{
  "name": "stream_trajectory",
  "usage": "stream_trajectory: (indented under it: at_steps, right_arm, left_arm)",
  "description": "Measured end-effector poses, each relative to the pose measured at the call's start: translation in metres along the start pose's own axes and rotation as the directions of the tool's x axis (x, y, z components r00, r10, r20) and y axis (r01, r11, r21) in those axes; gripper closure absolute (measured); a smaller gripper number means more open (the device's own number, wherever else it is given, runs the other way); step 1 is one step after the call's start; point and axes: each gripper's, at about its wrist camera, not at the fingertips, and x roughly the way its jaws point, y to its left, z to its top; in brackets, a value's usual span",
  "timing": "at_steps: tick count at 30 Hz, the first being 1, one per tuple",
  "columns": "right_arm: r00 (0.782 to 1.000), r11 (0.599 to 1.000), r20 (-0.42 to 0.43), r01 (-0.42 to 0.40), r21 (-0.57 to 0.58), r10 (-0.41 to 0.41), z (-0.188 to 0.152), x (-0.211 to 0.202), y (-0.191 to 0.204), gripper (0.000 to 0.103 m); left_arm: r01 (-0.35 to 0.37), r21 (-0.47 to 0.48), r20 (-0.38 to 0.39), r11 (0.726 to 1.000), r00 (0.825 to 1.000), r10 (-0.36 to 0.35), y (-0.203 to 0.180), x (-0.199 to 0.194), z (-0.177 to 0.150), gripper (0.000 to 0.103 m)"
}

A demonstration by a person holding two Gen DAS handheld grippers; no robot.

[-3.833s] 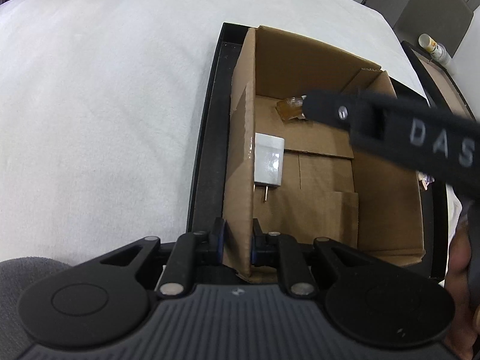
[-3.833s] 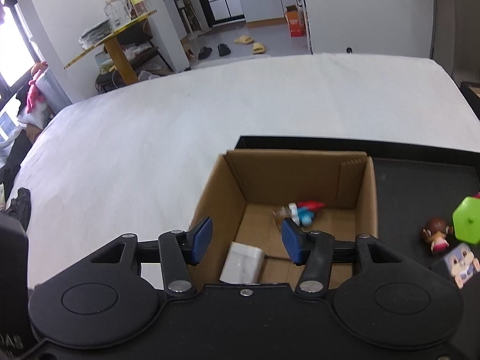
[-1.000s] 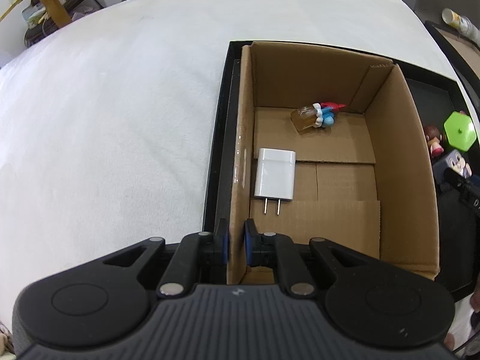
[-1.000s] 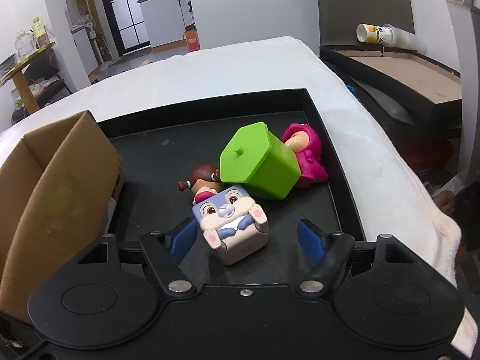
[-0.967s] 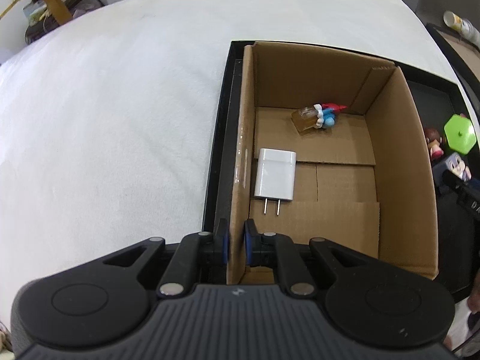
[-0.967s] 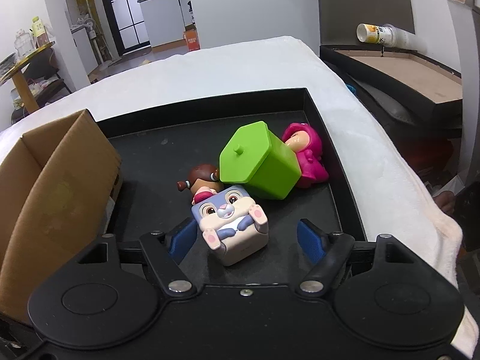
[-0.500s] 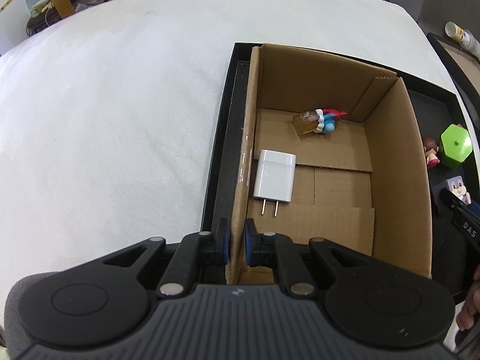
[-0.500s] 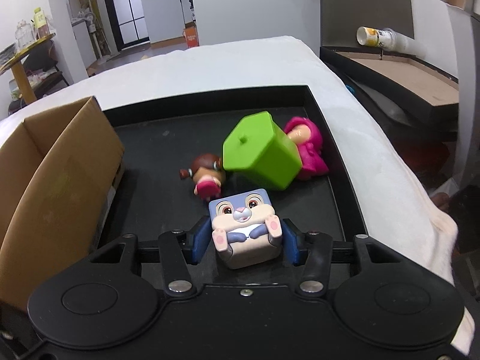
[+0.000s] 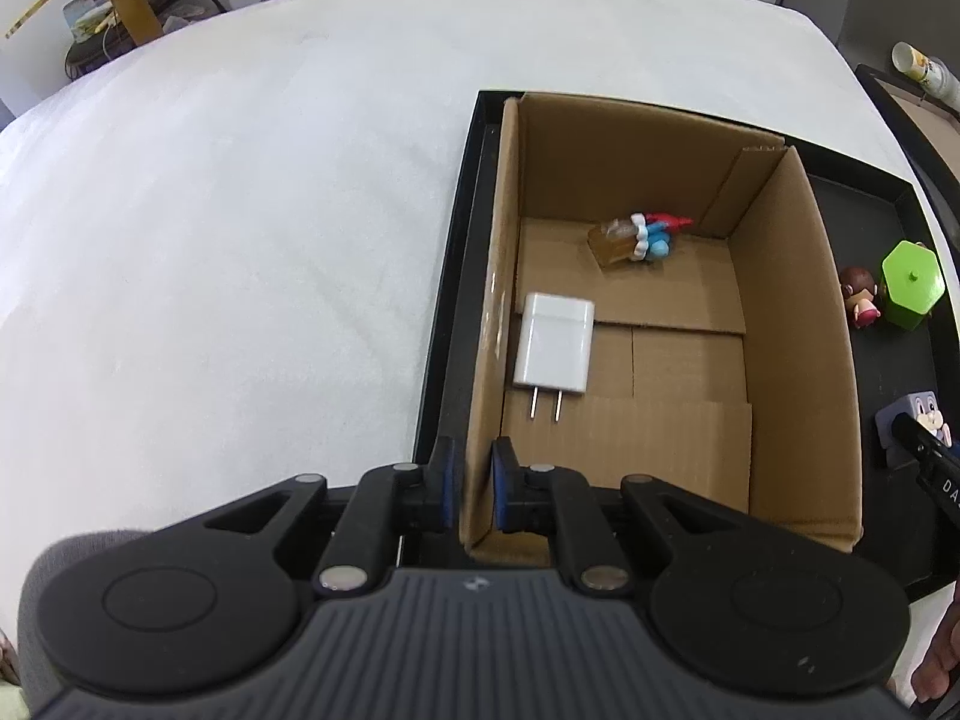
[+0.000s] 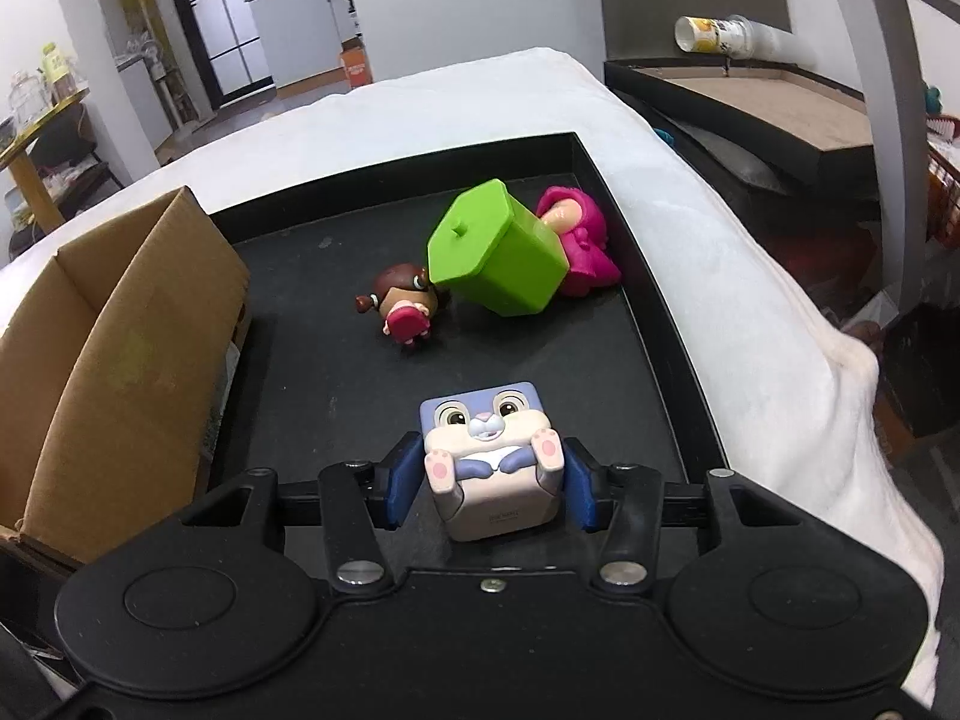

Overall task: Organize rigid objects
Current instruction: 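Lift the bunny cube with the right gripper and carry it over the box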

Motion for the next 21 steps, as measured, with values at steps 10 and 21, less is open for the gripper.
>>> stream_trajectory:
  at_steps: [10, 21]
  right_arm:
    - [0.999, 0.997, 0.038, 0.012, -0.071, -0.009, -0.004, -0.016, 0.025, 0.058]
    - [0.998, 0.992, 0.063, 0.037, -0.118, -0.030, 0.009, -0.035, 0.040, 0.059]
  left_arm:
    - [0.023, -0.014, 0.018, 1.000, 1.000, -0.023, 0.004, -0.001, -0.011, 0.094]
    - [0.032, -0.016, 0.039, 0.999, 0.999, -0.031, 0.006, -0.006, -0.015, 0.094]
